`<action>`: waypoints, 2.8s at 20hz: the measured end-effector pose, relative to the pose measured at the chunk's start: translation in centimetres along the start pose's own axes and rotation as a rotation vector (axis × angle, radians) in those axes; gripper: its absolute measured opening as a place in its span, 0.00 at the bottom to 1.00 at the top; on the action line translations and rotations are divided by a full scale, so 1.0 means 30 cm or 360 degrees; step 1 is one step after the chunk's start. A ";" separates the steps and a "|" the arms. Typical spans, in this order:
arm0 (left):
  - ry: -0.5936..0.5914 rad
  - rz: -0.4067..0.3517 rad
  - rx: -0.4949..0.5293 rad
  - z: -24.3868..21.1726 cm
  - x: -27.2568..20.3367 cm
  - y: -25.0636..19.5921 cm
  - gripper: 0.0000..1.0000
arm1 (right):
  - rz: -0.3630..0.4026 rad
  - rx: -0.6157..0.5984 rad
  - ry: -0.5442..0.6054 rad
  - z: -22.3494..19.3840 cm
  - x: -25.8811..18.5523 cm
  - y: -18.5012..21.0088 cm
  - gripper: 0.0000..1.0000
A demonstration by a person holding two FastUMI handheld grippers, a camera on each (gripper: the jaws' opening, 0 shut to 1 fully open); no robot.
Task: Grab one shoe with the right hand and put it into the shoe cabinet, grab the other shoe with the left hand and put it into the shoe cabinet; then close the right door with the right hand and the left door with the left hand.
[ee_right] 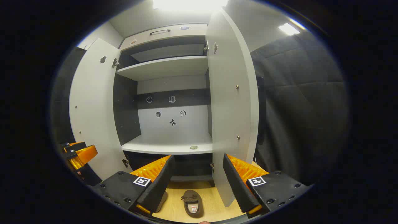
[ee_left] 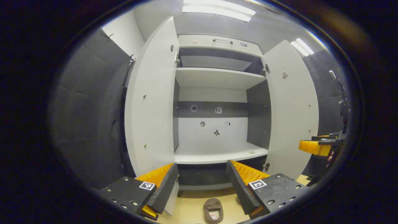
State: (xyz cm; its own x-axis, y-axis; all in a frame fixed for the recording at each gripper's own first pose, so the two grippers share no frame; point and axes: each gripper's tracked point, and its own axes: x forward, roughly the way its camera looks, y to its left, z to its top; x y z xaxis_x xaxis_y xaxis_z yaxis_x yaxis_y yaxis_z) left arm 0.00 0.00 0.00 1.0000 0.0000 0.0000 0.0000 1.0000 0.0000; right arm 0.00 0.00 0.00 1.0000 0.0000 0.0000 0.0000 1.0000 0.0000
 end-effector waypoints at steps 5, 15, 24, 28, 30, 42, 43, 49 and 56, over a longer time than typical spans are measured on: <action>0.0036 -0.0021 -0.0005 -0.031 -0.018 0.001 0.93 | 0.0039 -0.0019 0.0043 -0.026 0.006 0.025 0.98; 0.0072 -0.0026 0.0015 -0.071 -0.016 -0.020 0.93 | 0.0159 -0.0045 0.0197 -0.123 0.044 0.096 0.98; 0.0126 -0.0064 0.0036 -0.144 -0.013 -0.031 0.93 | 0.0241 0.0039 0.0503 -0.316 0.115 0.164 0.96; 0.0191 -0.0066 0.0031 -0.207 -0.020 -0.021 0.93 | 0.0305 0.0076 0.0697 -0.442 0.141 0.223 0.98; 0.0230 -0.0054 0.0031 -0.231 -0.024 -0.015 0.93 | 0.0325 0.0106 0.0807 -0.515 0.153 0.246 0.98; 0.0253 -0.0127 -0.0011 -0.251 -0.032 -0.071 0.93 | 0.0406 0.0033 0.1333 -0.933 0.159 0.325 0.98; 0.0264 -0.0126 -0.0018 -0.263 -0.036 -0.072 0.93 | 0.0409 0.0016 0.1348 -0.962 0.162 0.332 0.98; 0.0321 -0.0085 -0.0007 -0.310 -0.048 -0.052 0.93 | 0.0418 -0.0208 0.1412 -1.100 0.215 0.315 0.98; 0.0367 -0.0049 0.0005 -0.347 -0.063 -0.033 1.00 | 0.0371 -0.0267 0.1511 -1.268 0.279 0.312 0.99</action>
State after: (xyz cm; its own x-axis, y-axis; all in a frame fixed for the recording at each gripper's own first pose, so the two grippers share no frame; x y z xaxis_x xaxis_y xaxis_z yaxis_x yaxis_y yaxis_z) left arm -1.89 -1.00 -10.42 0.9731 -0.0299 -0.2286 0.0306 0.9995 -0.0004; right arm 8.38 9.36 -38.05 0.5599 0.1237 -0.8193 -0.2702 0.9620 -0.0393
